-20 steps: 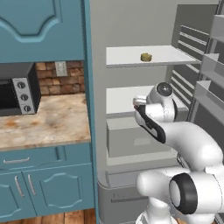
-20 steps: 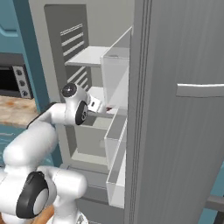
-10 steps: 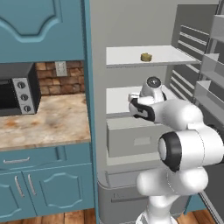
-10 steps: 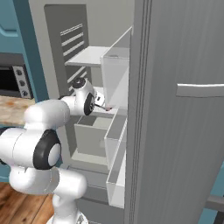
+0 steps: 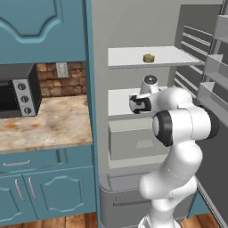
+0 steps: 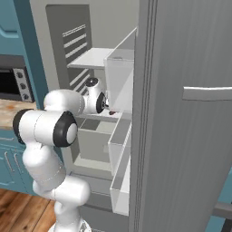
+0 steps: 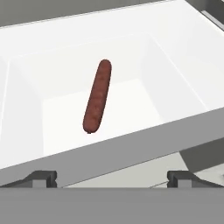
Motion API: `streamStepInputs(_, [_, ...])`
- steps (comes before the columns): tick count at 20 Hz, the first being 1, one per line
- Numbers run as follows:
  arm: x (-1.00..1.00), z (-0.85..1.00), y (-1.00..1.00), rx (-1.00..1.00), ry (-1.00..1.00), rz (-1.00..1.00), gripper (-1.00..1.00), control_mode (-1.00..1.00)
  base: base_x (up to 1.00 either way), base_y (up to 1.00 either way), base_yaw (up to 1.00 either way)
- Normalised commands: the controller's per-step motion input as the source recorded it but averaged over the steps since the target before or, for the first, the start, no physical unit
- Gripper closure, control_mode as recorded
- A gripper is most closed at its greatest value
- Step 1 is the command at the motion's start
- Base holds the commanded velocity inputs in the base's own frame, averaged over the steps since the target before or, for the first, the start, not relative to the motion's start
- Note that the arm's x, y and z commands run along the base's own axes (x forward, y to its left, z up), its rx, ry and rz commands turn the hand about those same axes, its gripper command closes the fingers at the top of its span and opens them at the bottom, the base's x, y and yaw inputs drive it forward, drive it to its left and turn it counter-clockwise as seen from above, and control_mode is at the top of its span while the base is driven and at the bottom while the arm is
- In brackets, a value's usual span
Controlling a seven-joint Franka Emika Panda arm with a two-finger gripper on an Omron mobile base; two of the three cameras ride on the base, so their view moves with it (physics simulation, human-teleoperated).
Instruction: Retrieve the sausage and cheese from the fridge and place them on the cutting board on the counter.
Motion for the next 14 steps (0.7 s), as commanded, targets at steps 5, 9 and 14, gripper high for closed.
streamStepInputs(5, [0.40, -0.42, -0.15, 0.00, 0.00, 0.00, -1.00, -1.00, 0.00, 0.00, 0.00])
streamStepInputs(9, [0.46, -0.21, -0.14, 0.00, 0.00, 0.00, -1.00, -1.00, 0.00, 0.00, 0.00])
streamStepInputs(14, [0.47, -0.01, -0.08, 0.00, 0.05, 0.00, -1.00, -1.00, 0.00, 0.00, 0.00])
